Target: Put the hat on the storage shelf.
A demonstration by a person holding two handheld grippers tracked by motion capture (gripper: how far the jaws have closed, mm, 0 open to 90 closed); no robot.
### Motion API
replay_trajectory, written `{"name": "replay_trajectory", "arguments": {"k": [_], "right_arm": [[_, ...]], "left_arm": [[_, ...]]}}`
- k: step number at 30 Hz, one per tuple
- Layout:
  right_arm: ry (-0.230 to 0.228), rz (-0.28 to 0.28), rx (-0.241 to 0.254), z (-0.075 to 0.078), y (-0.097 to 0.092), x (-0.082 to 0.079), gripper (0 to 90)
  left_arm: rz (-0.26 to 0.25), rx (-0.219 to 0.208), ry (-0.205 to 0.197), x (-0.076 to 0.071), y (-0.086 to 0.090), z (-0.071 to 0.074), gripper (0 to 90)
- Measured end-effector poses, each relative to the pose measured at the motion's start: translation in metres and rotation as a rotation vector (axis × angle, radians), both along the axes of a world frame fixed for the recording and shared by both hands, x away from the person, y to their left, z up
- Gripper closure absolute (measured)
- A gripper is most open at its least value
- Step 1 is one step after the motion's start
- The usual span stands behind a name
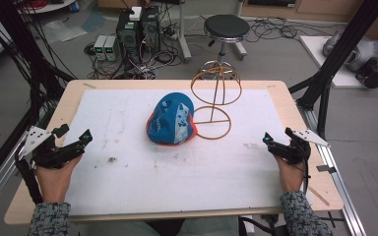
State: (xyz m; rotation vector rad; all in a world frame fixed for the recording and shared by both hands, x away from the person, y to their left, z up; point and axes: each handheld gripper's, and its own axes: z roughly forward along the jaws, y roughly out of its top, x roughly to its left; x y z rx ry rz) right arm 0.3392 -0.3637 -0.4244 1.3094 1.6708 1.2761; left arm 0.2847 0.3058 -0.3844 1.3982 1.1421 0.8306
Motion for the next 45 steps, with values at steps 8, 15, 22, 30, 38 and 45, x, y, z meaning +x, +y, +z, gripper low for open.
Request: {"name": "replay_trajectory", "arguments": {"k": [8, 15, 22, 30, 38, 45], "right_arm": [[-0.001, 0.006, 0.001, 0.0, 0.0, 0.0, 11.3], [0.003, 0.004, -0.004, 0.0, 0.0, -0.001, 11.3], [0.001, -0.002, -0.004, 0.001, -0.001, -0.003, 11.3], [0.008, 0.002, -0.014, 0.0, 0.0, -0.004, 11.3], [0.008, 0.008, -0.02, 0.0, 0.002, -0.004, 11.3], [0.011, 0.005, -0.017, 0.0, 0.002, -0.005, 11.3]], "left_arm": [[0.003, 0.006, -0.005, -0.001, 0.0, 0.0, 16.9], [-0.001, 0.015, -0.008, 0.001, -0.001, 0.002, 16.9], [-0.008, 0.013, -0.012, 0.002, -0.003, 0.004, 16.9], [-0.031, 0.019, -0.023, 0.003, -0.013, 0.012, 17.0], [-0.086, 0.021, -0.043, 0.016, -0.035, 0.023, 17.3], [-0.149, 0.031, -0.049, 0.038, -0.066, 0.027, 17.9]]}}
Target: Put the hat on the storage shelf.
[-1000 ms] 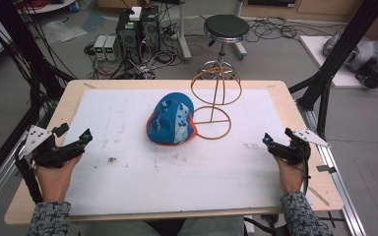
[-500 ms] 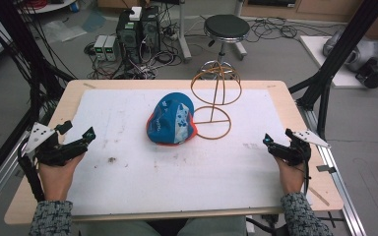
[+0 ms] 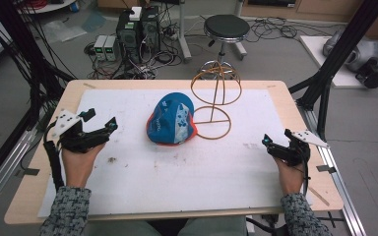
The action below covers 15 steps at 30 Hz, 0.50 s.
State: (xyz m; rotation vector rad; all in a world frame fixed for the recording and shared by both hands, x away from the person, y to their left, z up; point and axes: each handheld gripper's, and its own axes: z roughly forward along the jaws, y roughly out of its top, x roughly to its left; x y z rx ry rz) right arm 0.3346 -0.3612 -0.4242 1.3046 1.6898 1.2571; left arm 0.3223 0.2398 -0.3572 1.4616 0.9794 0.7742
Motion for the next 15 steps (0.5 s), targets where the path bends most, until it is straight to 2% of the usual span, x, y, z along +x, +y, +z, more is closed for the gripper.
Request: {"name": "replay_trajectory", "arguments": {"k": [7, 13, 15], "right_arm": [[0.004, -0.006, 0.002, 0.001, -0.001, -0.001, 11.3], [0.006, -0.011, 0.007, 0.001, -0.003, -0.001, 11.3], [0.001, -0.011, 0.007, 0.001, -0.003, -0.001, 11.3]], "left_arm": [[-0.059, 0.017, -0.005, 0.023, -0.032, 0.004, 19.0], [-0.101, 0.027, -0.012, 0.037, -0.061, 0.001, 19.2], [-0.121, 0.014, 0.001, 0.042, -0.07, -0.001, 19.3]]}}
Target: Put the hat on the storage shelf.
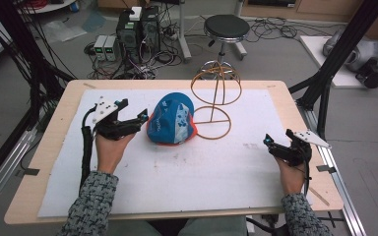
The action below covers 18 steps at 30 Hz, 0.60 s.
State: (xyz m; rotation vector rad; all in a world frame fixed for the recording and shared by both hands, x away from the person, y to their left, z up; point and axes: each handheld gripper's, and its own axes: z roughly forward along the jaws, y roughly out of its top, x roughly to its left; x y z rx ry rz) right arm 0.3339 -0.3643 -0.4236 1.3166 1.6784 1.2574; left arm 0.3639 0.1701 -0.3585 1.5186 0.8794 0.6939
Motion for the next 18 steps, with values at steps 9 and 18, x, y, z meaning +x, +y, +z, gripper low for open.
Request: {"name": "replay_trajectory", "arguments": {"k": [9, 18], "right_arm": [[0.003, 0.002, -0.001, 0.0, 0.0, 0.0, 11.3], [0.001, 0.001, -0.003, -0.001, -0.001, 0.001, 11.3]], "left_arm": [[-0.065, -0.02, 0.013, 0.013, -0.025, -0.009, 22.5], [-0.068, -0.016, 0.029, 0.03, -0.052, -0.012, 22.4]]}}
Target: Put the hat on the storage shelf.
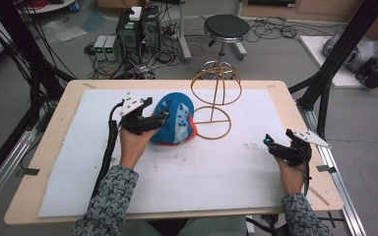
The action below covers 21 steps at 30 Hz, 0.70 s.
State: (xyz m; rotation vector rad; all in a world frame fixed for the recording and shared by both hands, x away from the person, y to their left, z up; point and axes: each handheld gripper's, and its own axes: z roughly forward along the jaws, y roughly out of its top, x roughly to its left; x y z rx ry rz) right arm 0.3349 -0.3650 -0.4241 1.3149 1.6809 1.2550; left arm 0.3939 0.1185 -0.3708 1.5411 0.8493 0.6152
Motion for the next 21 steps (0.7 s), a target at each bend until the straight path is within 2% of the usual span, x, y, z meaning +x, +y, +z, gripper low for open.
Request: {"name": "replay_trajectory", "arguments": {"k": [8, 14, 21], "right_arm": [[0.003, -0.003, 0.005, 0.0, -0.001, 0.0, 11.3], [0.0, -0.002, 0.007, 0.0, -0.001, 0.001, 11.3], [-0.002, -0.001, -0.001, 0.0, 0.0, 0.001, 11.3]], "left_arm": [[0.018, 0.022, 0.036, 0.017, -0.023, -0.011, 23.1], [0.047, 0.039, 0.098, 0.026, -0.028, -0.02, 25.2], [0.053, 0.044, 0.131, 0.031, -0.033, -0.024, 33.9]]}}
